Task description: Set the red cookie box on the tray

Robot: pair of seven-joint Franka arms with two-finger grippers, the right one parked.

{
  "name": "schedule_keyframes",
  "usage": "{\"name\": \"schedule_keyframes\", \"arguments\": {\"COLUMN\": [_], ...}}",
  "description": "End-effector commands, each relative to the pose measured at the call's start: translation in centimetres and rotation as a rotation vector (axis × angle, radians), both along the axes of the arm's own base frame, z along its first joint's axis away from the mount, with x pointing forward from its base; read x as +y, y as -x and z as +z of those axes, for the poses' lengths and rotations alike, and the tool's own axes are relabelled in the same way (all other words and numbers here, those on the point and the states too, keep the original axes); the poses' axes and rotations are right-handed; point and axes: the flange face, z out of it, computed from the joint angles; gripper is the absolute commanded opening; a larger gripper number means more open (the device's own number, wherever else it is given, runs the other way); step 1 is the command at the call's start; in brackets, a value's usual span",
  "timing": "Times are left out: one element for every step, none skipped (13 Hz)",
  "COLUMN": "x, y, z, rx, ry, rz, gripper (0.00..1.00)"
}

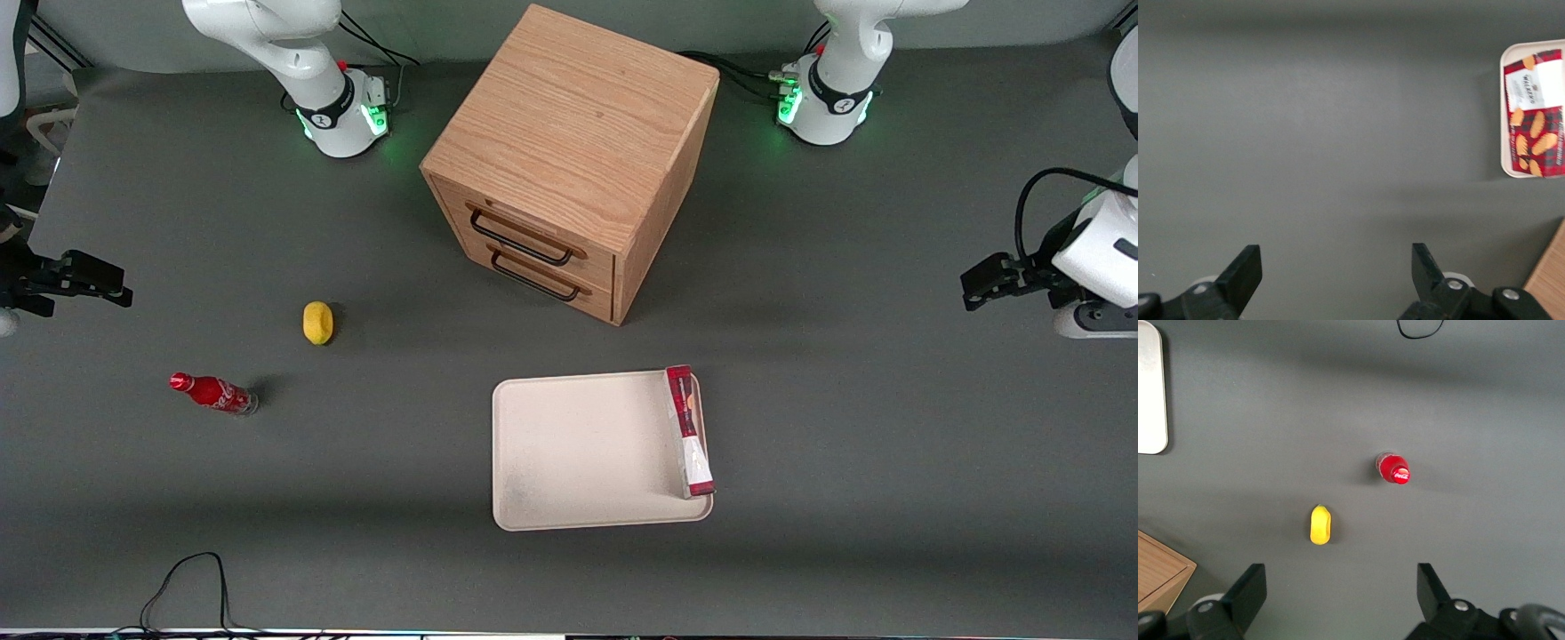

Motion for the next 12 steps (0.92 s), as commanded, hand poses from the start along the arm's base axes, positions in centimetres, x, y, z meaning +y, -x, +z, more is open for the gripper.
{"name": "schedule_keyframes", "arguments": {"x": [0.62,0.46,0.41,0.41,0.32,0.32,0.33,0.58,0.57,0.58,0.5,0.4], "y": [2.08,2.13,2.21,2.21,2.23,2.23,2.19,2.16,2.16,2.15,2.15,2.15], "z": [1.47,1.53,1.41,1.41,1.4,1.4,1.24,1.32,1.33,1.27,1.34,1.34], "rx": [0.061,0.067,0.075,0.075,0.077,0.077,0.08,0.077,0.077,0.077,0.075,0.075], "ry": [0.034,0.041,0.045,0.045,0.045,0.045,0.045,0.046,0.047,0.046,0.046,0.047], "rz": [0.002,0.001,0.002,0.001,-0.001,-0.001,-0.001,0.004,0.004,0.002,0.001,-0.001], "gripper": [1.0,1.0,1.0,1.0,1.0,1.0,1.0,1.0,1.0,1.0,1.0,1.0]}}
